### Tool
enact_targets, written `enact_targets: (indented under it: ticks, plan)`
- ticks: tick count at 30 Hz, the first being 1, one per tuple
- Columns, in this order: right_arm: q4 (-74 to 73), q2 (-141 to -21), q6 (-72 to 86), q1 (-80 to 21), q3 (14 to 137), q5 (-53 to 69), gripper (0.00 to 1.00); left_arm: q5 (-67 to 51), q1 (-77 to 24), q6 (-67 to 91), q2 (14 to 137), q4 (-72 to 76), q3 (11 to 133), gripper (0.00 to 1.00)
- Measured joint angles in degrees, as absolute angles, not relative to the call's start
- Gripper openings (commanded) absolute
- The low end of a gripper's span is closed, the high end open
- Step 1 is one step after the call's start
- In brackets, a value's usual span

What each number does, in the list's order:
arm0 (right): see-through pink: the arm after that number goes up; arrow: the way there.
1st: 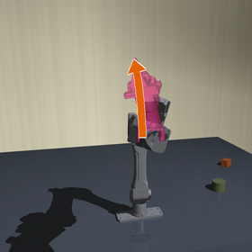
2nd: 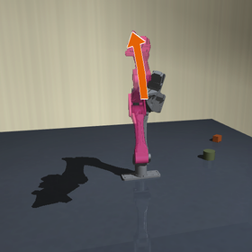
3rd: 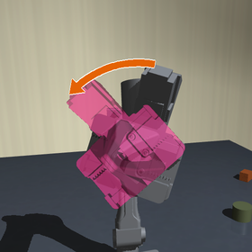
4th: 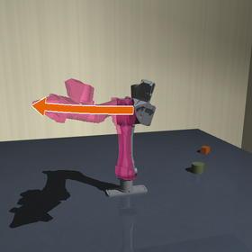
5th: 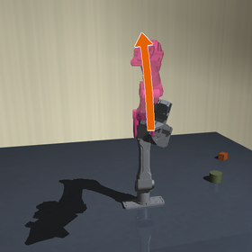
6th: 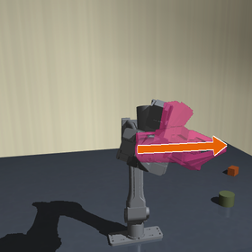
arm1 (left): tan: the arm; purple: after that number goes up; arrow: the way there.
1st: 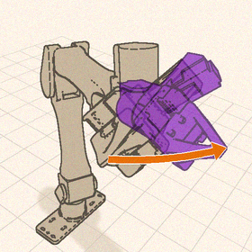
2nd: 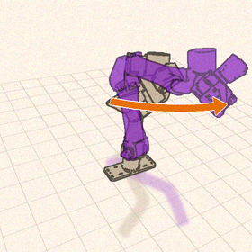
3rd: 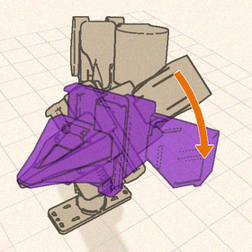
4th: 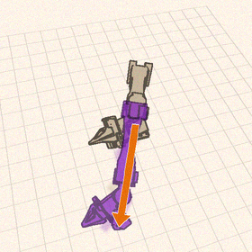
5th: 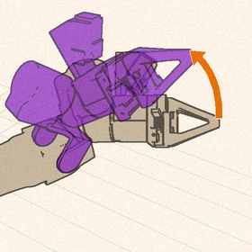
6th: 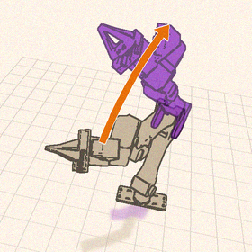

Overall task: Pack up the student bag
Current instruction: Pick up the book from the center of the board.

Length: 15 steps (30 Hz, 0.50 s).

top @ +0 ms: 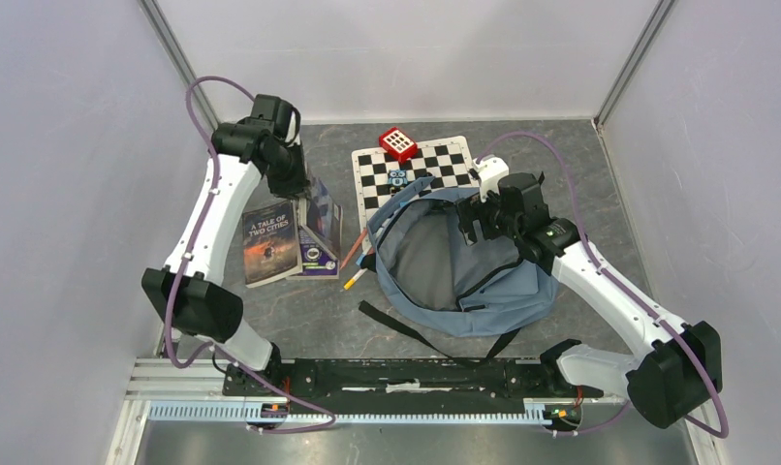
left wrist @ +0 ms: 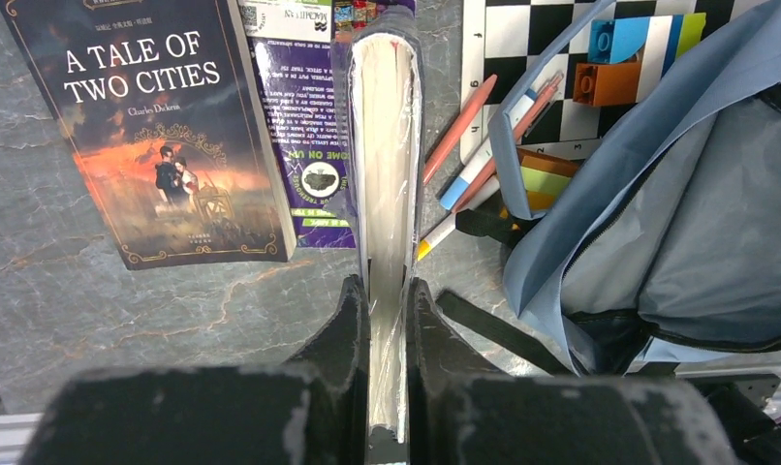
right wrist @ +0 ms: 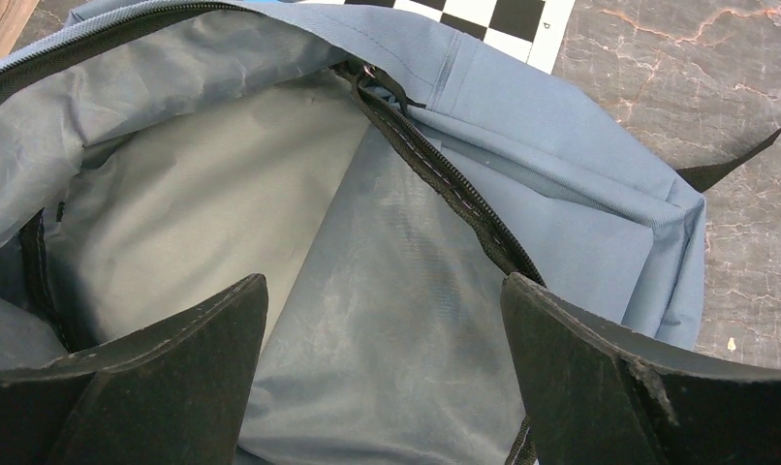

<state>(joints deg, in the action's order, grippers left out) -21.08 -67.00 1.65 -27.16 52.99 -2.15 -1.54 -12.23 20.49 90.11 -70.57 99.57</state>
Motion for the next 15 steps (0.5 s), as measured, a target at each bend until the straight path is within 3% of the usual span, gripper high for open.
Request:
enact_targets:
  ticks: [9,15]
  plan:
    - [-21.5,-67.0,1.7,-27.2,52.8,-2.2,0.94,1.9,-13.6,17.6,97.7,-82.7,115.7,0.02]
    - [-21.5,-67.2,1.7,-27.2,52.8,-2.2,0.94,1.9,-13.6,16.5,97.9,-84.3,114.8,0.02]
